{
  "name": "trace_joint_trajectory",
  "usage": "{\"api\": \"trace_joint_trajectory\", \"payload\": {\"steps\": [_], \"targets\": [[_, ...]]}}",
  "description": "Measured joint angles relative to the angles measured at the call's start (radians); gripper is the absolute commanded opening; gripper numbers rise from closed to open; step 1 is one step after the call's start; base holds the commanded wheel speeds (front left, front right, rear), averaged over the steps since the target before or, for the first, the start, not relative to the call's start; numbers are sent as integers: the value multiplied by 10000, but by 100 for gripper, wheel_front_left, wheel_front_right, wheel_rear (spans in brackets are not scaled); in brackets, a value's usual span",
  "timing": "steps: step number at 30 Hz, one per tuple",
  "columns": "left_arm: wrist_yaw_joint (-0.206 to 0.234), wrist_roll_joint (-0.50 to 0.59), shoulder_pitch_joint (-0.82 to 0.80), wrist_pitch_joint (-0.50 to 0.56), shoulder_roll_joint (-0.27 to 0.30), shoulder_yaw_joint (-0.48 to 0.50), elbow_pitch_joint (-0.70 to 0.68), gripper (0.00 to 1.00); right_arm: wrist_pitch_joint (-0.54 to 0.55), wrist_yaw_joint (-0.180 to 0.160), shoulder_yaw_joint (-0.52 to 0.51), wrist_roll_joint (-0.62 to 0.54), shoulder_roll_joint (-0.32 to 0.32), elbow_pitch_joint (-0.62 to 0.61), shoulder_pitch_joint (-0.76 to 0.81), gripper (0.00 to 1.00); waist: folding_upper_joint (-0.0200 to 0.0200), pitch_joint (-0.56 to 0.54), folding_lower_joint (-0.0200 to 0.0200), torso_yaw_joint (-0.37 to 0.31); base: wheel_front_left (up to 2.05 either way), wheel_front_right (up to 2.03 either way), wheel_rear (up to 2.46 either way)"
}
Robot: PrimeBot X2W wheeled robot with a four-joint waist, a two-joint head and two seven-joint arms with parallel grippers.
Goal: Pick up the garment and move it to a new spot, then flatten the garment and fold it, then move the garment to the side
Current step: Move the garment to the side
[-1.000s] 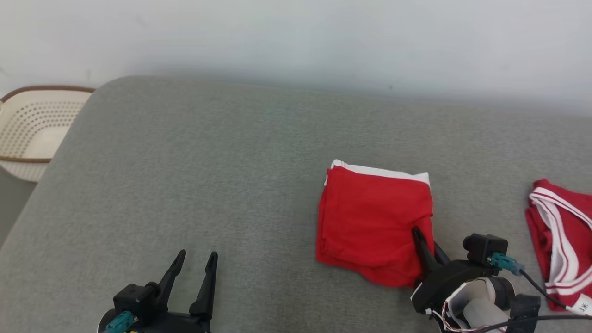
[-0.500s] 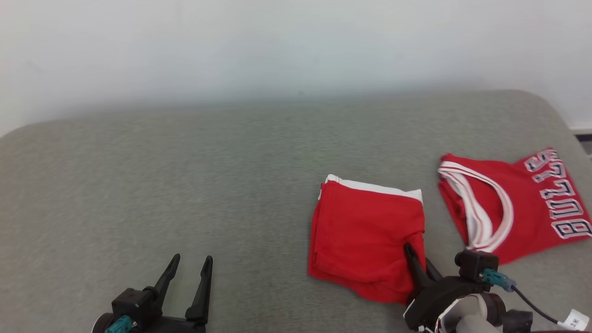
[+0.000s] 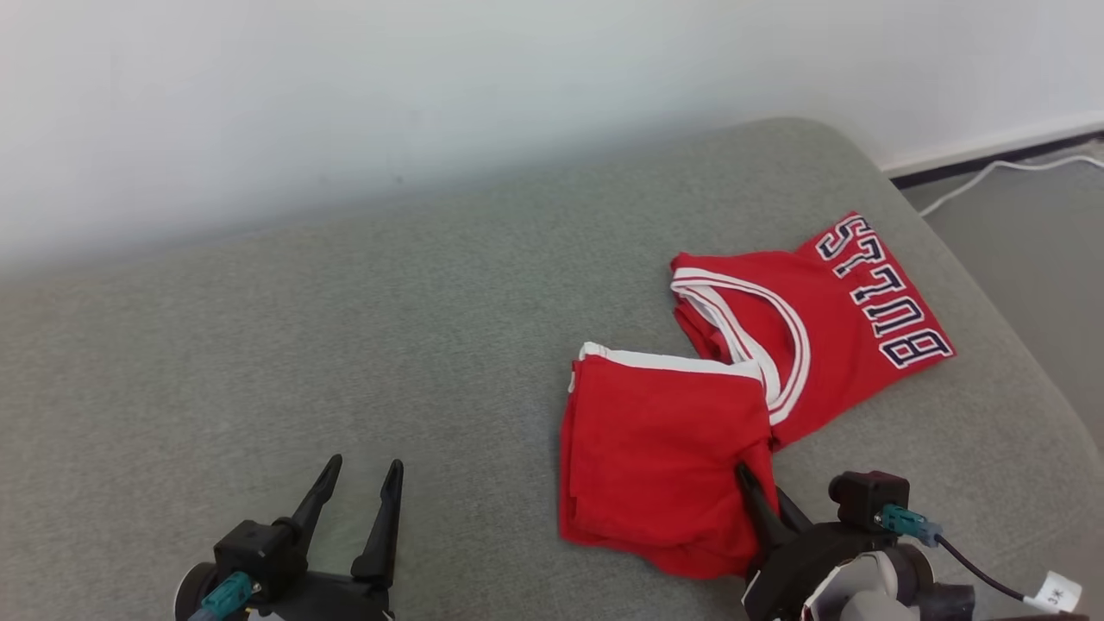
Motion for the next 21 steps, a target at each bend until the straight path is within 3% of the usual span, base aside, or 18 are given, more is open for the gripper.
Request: {"api": "trace_joint_trajectory", "payload": {"steps": [6, 11, 21], "targets": [[-4, 88, -221, 0, 0, -134, -48, 100, 0, 0, 629, -451, -347, -458, -943, 0, 0, 425, 1, -174, 0, 0, 0], [-31, 176, -374, 0, 2, -128, -23, 100, 0, 0, 773, -683, -1014, -462, -2258, 0, 1, 724, 1, -6, 0, 0, 0], [-52, 86, -599, 2, 2, -278, -35, 100, 0, 0, 617, -403, -2805, 1229, -3867, 0, 0, 1094, 0, 816, 0, 0, 0]]}}
